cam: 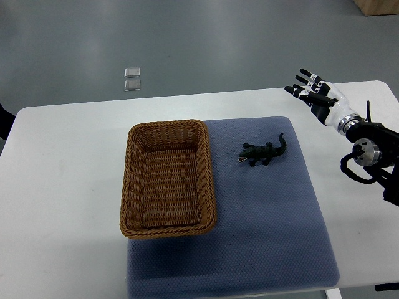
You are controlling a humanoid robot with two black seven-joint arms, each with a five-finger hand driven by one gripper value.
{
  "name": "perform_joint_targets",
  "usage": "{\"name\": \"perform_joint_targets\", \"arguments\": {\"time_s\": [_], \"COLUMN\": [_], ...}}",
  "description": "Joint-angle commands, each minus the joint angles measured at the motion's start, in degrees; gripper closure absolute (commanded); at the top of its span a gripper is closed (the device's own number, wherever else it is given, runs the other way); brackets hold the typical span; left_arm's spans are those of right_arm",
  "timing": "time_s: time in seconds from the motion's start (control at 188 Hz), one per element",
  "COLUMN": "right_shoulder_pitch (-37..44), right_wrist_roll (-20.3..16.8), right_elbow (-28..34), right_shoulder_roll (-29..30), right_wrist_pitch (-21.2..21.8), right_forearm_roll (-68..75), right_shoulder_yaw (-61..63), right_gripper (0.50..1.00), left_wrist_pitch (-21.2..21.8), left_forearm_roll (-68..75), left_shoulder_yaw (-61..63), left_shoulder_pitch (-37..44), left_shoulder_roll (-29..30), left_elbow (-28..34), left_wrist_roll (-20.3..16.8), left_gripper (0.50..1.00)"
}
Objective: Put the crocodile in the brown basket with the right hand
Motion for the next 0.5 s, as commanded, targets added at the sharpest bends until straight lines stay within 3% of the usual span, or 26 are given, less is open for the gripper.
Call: {"name": "perform_joint_targets", "arguments": {"time_s": [0.0,0.245,0.496], "right_shoulder_pitch": [0.1,2.9,7.9], "right_wrist_roll": [0.0,0.7,1.8], "right_elbow": [0.0,0.1,0.9], "right_shoulder_roll": [-0.2,-0.7,-0.6], "right_wrist_pitch": [0.9,2.0,8.2], "right_forearm_roll": [-5.0,-27.5,-47.9], "right_shoulder_yaw": [-0.1,-0.6,-1.4], "right_gripper": [0.572,0.572,0.574], "left_wrist_pitch": [0.0,0.0,0.0], "left_forearm_roll": [0.0,0.0,0.0], "left_shoulder_yaw": [0.0,0.0,0.0], "left_shoulder_pitch": [0.0,0.0,0.0], "left_shoulder_roll": [0.0,0.0,0.0], "left_elbow": [0.0,0.0,0.0], "left_wrist_roll": [-0.1,-0.1,0.0], "left_gripper": [0.500,0.500,0.500]}}
